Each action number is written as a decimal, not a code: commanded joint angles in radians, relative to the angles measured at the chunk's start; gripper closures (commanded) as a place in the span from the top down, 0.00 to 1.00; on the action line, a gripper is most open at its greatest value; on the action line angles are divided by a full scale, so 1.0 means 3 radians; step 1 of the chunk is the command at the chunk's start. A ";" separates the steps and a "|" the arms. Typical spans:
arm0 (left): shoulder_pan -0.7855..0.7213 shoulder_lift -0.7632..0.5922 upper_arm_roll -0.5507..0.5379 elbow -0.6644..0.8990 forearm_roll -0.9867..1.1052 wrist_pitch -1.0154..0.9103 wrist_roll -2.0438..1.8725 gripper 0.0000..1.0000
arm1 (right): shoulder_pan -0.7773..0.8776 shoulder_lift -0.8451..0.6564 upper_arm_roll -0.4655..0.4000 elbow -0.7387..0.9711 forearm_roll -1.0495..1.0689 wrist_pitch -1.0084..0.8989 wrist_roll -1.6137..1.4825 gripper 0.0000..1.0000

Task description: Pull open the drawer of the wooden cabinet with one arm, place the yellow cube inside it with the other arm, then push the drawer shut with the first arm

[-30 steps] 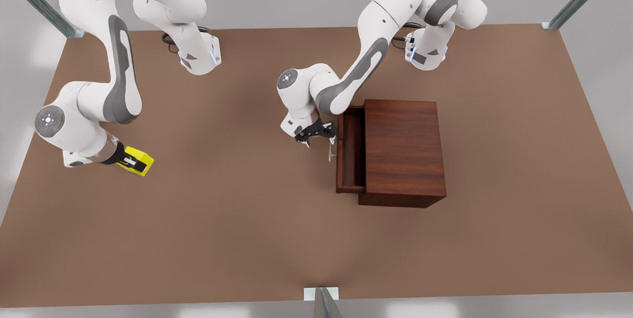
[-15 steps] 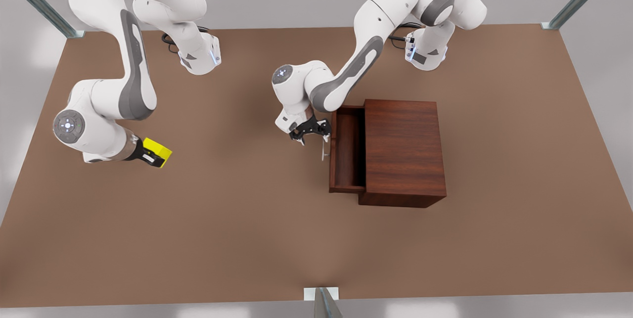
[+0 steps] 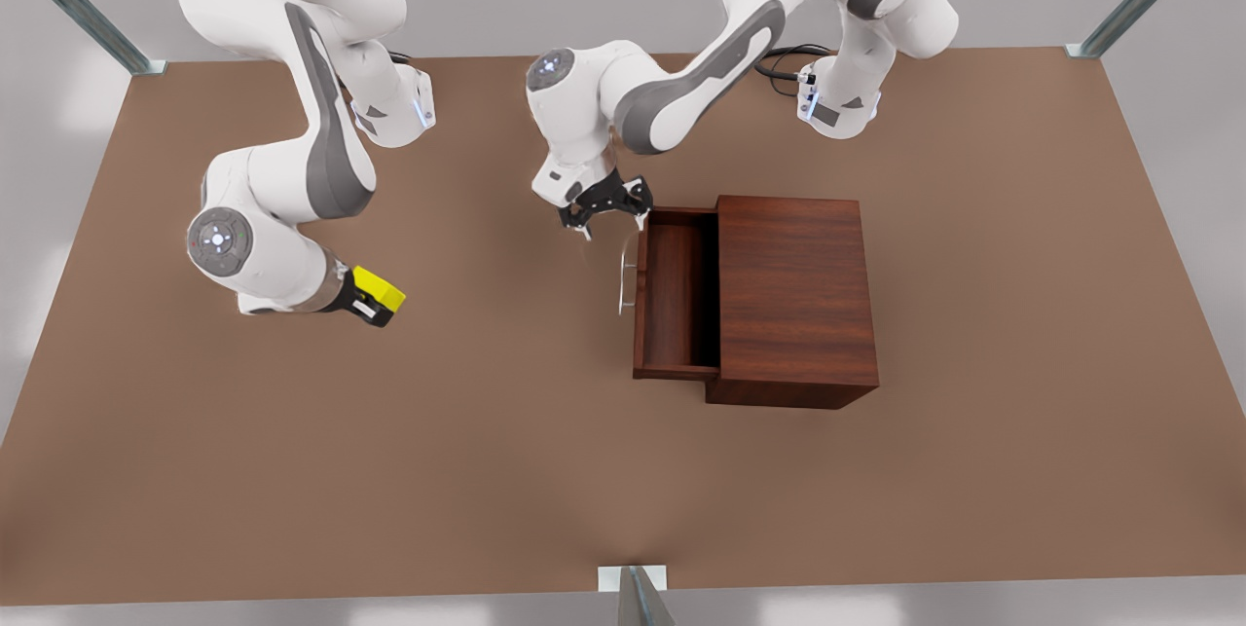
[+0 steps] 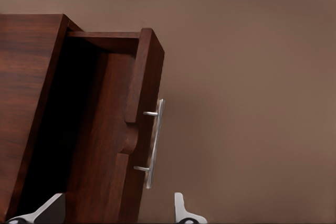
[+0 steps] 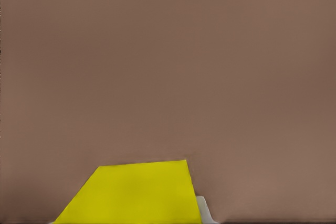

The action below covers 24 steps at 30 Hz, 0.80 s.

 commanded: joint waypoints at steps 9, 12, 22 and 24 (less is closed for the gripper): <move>0.3127 -0.0742 -0.0006 -0.0099 -0.1278 -0.0447 0.4120 1.00 | 0.0485 0.0241 -0.0005 0.0475 0.0085 -0.0302 0.1835 0.68; 0.3184 -0.0706 0.0009 -0.0094 -0.1298 -0.0493 0.4130 1.00 | 0.0766 0.0471 0.0000 0.0925 0.0305 -0.0456 0.2688 0.68; 0.3250 -0.0747 0.0030 -0.0156 -0.1431 -0.0738 0.4135 1.00 | 0.1339 0.1253 0.0087 0.2004 0.0356 -0.0287 0.5143 0.68; 0.3250 -0.0737 0.0030 -0.0135 -0.1431 -0.0769 0.4145 1.00 | 0.1431 0.1417 0.0077 0.2142 0.0346 -0.0205 0.5547 0.68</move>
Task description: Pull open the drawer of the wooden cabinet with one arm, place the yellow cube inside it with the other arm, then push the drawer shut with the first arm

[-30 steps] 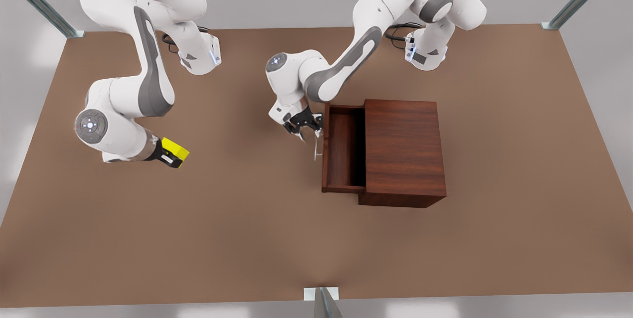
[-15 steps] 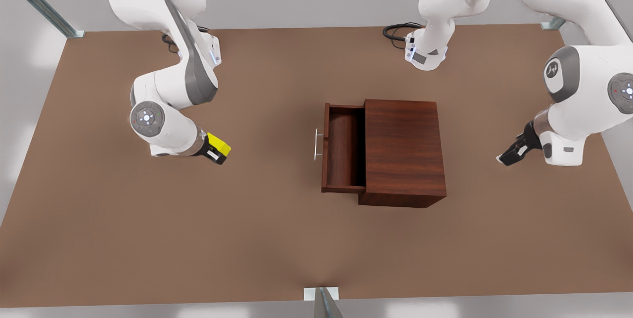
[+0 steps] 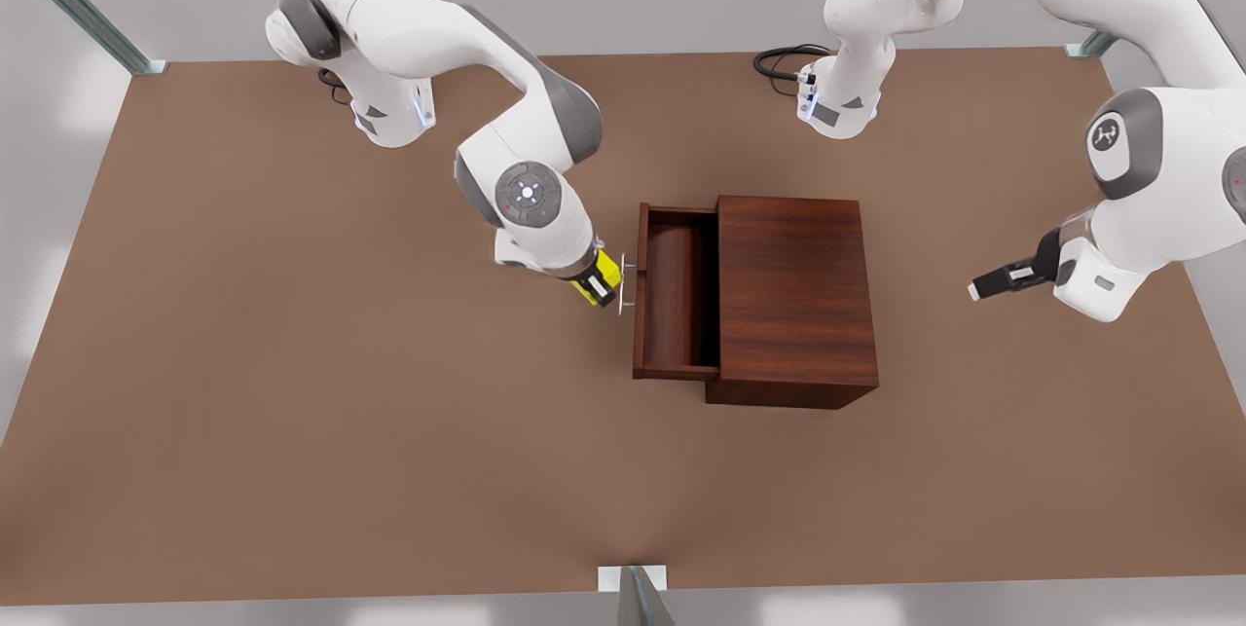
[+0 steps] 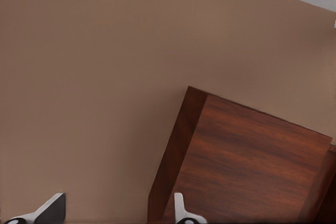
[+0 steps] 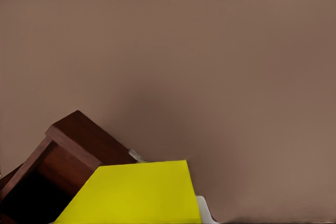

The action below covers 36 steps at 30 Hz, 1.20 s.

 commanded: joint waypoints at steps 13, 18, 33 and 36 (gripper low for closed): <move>-0.0012 -0.0008 -0.0020 -0.0009 -0.0032 -0.0068 0.1124 1.00 | 0.0529 0.0713 -0.0043 0.0574 -0.0023 0.0534 0.3888 0.69; -0.0012 -0.0008 -0.0025 -0.0004 -0.0022 -0.0073 0.1130 1.00 | 0.0698 0.0892 -0.0191 0.0615 -0.0029 0.0652 0.3939 0.70; -0.0144 -0.0074 -0.0203 -0.0040 -0.0067 -0.0390 -0.1706 0.00 | -0.1869 -0.0436 -0.0089 -0.0292 -0.0320 -0.0245 -0.2867 1.00; -0.0507 -0.0028 -0.0321 -0.0040 -0.0078 -0.0380 -0.2939 0.00 | -0.1874 -0.1520 -0.0242 -0.2257 -0.0759 0.0401 -0.4962 1.00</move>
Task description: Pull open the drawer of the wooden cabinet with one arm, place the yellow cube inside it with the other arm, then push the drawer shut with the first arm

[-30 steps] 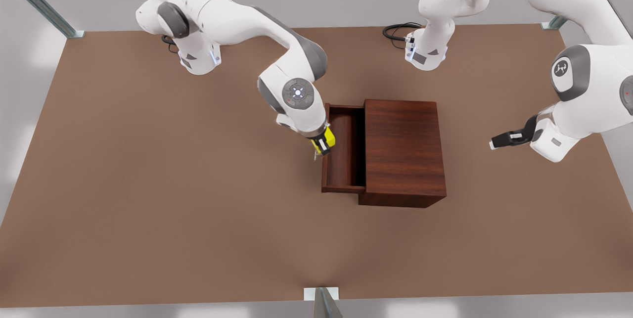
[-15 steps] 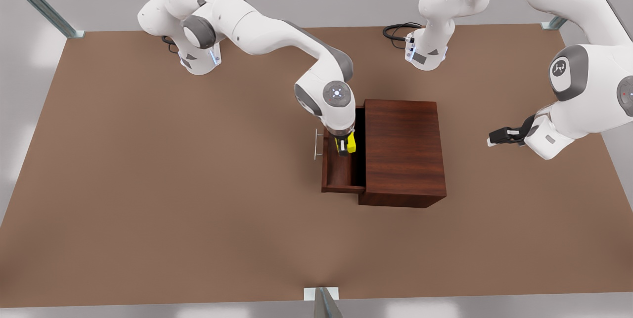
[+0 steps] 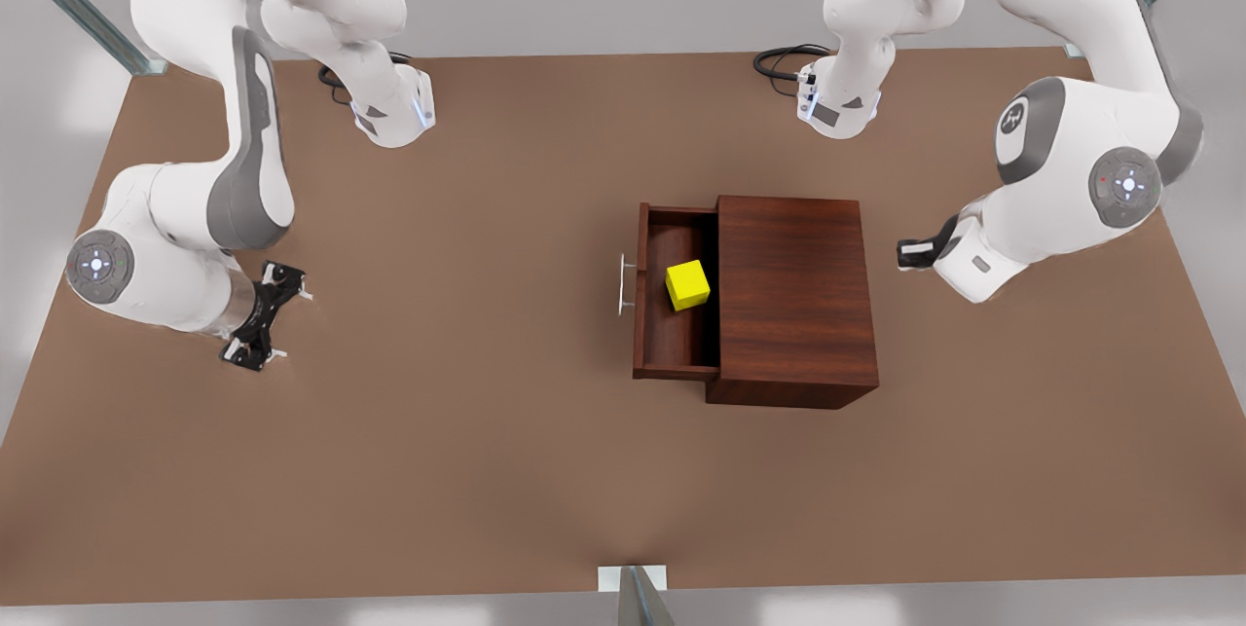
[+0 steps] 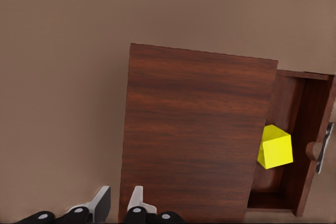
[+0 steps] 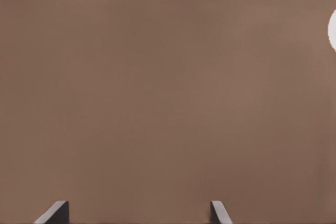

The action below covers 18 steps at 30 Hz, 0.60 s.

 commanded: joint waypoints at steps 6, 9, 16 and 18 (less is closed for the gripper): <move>-0.1087 0.0244 -0.0021 -0.0073 -0.0125 0.0604 -0.5464 0.00 | -0.0023 -0.0342 -0.0076 -0.0458 -0.0435 0.0331 -0.6066 1.00; -0.1573 0.0515 -0.0016 -0.0068 -0.0074 0.1243 -0.6416 0.00 | -0.0753 -0.0086 0.0572 0.0003 -0.0425 0.0101 -0.6025 1.00; -0.2253 0.1067 -0.0001 0.0039 0.0528 0.2265 -0.7792 0.00 | -0.0856 -0.0081 0.0691 -0.0002 -0.0425 0.0075 -0.6019 1.00; -0.2325 0.1175 0.0004 0.0039 0.0672 0.2440 -0.7940 0.00 | -0.0851 -0.0081 0.0696 -0.0002 -0.0425 0.0070 -0.6019 1.00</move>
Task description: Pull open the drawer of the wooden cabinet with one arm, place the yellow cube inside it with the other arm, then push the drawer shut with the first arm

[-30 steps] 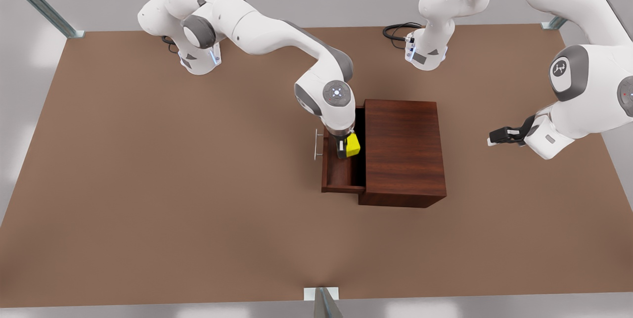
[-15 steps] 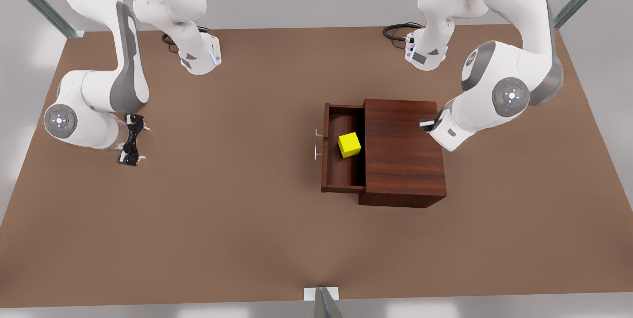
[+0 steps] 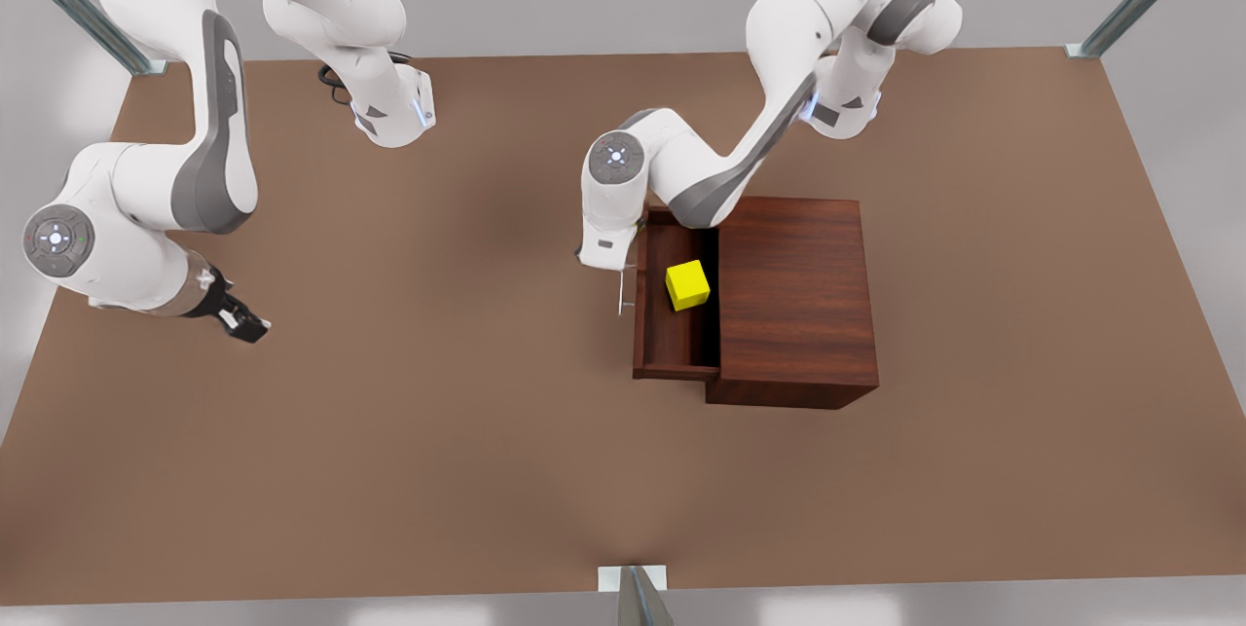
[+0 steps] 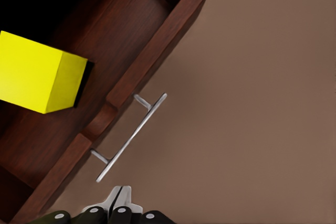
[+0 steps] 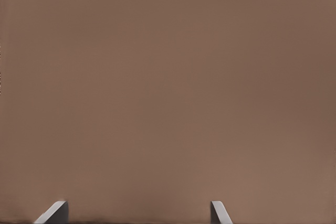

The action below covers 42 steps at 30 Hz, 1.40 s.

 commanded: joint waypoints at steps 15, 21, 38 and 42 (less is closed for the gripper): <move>-0.0064 0.0348 0.0016 -0.0171 0.0819 0.0607 -0.3535 0.00 | 0.0012 0.0012 0.0007 0.0002 -0.0033 -0.0031 -0.2194 1.00; 0.0080 0.0266 0.0016 -0.0171 0.0768 0.0147 -0.3095 0.00 | 0.0032 0.0027 0.0007 0.0002 -0.0033 -0.0031 -0.2159 1.00; 0.0335 0.0041 0.0016 -0.0514 0.0712 -0.0323 -0.2333 0.00 | 0.0032 0.0027 0.0012 0.0002 -0.0033 -0.0031 -0.2153 1.00; 0.0397 0.0026 0.0016 -0.0519 0.0712 -0.0441 -0.2328 0.00 | 0.0032 0.0027 0.0012 0.0002 -0.0033 -0.0031 -0.2153 1.00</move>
